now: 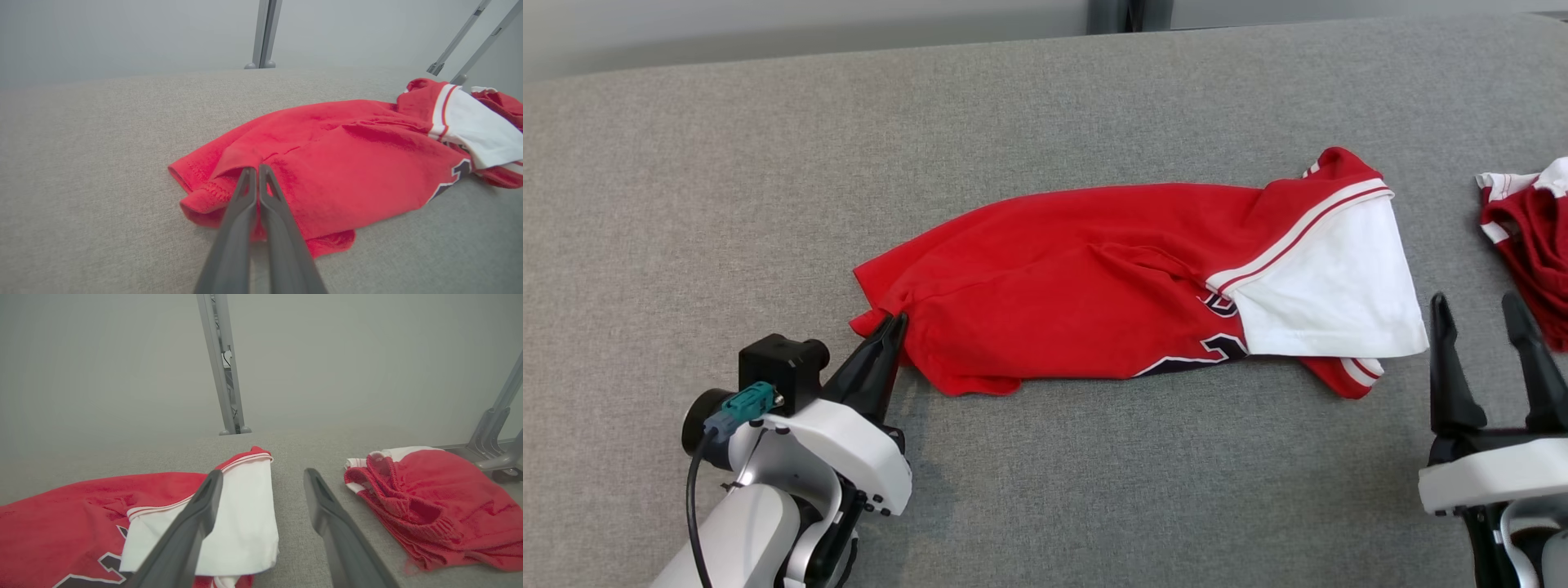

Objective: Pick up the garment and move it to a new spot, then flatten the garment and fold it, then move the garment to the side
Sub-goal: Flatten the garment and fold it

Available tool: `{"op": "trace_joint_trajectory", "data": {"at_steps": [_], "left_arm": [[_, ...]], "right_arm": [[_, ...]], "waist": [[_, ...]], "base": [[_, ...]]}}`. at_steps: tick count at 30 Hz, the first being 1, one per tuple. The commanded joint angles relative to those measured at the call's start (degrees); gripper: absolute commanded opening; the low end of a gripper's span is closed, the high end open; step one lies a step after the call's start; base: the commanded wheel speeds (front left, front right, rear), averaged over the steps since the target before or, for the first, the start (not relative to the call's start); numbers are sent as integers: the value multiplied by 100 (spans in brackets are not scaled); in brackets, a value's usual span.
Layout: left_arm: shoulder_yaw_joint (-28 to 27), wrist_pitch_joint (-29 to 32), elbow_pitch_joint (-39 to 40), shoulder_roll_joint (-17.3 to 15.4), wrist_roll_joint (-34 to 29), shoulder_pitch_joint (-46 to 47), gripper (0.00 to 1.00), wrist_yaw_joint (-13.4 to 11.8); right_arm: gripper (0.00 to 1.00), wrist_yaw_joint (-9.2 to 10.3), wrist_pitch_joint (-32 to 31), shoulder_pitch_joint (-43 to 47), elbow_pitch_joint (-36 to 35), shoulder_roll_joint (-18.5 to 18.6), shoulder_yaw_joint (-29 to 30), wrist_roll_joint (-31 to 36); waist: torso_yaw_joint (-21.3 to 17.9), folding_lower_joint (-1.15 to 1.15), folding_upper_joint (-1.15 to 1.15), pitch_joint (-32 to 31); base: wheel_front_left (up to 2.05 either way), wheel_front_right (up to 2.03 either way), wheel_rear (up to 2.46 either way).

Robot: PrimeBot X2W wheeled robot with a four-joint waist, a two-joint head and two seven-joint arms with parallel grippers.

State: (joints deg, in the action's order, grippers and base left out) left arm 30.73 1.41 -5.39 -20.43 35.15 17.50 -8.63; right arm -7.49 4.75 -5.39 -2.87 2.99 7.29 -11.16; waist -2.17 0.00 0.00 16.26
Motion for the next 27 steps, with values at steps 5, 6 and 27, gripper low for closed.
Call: {"op": "trace_joint_trajectory", "data": {"at_steps": [5,6,27], "left_arm": [[-29,-25,151,-88,-101,123,0,-98],[-25,-22,173,-97,-113,146,0,-99],[-174,-243,520,-296,-238,324,0,-219]], "right_arm": [[100,0,-180,106,726,31,81,-211],[100,1,-174,66,901,51,75,-267],[0,0,392,-644,1190,448,-292,-774]], "waist": [[18,0,0,106],[27,0,0,134],[8,0,0,122]], "base": [[0,0,0],[0,0,0],[0,0,0]]}}
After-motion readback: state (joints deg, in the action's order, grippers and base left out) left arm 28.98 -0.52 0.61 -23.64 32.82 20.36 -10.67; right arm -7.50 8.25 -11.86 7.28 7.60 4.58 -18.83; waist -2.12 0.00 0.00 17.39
